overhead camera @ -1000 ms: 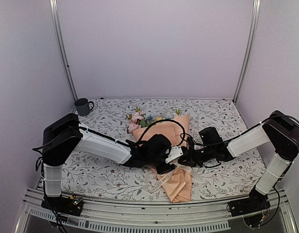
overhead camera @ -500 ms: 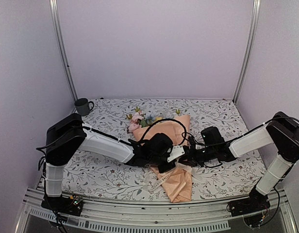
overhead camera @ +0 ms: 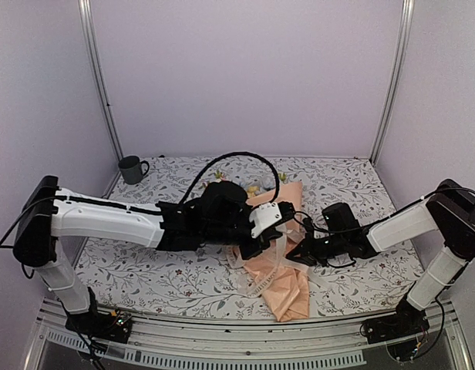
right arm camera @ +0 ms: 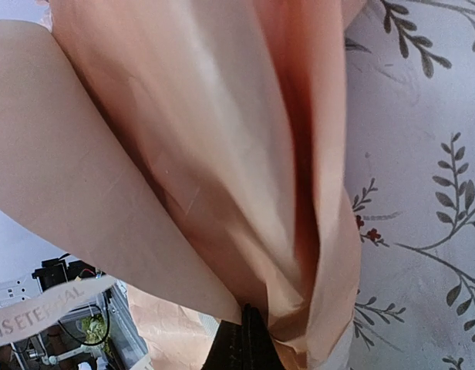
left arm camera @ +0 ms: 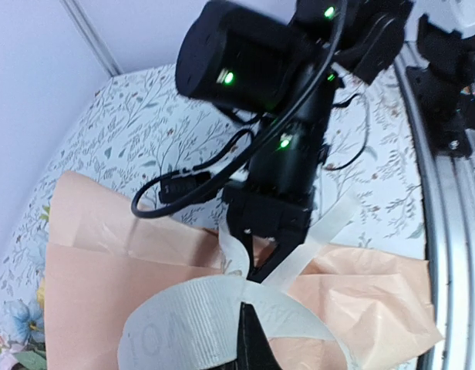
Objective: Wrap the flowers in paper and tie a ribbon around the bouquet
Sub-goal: Tie the ribbon around the folded bouquet.
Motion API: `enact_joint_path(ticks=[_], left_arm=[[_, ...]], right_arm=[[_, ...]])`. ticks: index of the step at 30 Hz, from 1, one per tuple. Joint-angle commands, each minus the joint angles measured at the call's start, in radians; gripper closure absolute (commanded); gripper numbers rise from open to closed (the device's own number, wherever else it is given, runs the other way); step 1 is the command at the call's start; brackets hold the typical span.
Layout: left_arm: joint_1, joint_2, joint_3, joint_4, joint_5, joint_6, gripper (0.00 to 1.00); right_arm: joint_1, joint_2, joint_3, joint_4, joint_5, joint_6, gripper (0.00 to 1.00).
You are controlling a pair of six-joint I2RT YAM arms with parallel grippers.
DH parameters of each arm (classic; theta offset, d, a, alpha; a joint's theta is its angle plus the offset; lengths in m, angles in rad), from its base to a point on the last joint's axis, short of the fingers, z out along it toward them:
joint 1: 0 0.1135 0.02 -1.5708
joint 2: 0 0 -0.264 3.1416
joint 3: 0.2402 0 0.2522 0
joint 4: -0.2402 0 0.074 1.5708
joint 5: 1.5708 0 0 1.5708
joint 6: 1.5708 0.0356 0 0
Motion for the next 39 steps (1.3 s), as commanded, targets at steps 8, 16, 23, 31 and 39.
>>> enact_joint_path(ticks=[8,16,23,31,39], left_arm=[[-0.009,-0.061,-0.015,-0.122,0.361,0.034,1.00],[0.098,-0.003,-0.070,-0.054,0.474,-0.052,1.00],[0.169,0.162,0.070,-0.242,0.450,-0.072,0.80],[0.188,0.149,0.127,-0.392,0.080,-0.126,0.49],[0.091,0.166,0.185,-0.347,0.074,-0.063,0.45]], right_arm=[[-0.008,-0.028,-0.017,-0.011,0.024,0.009,1.00],[-0.010,-0.034,-0.016,-0.013,0.024,0.012,1.00],[-0.010,-0.029,-0.009,-0.014,0.018,0.009,1.00],[-0.010,-0.031,-0.013,-0.016,0.016,0.009,1.00],[-0.010,-0.025,-0.003,-0.016,0.015,0.004,1.00]])
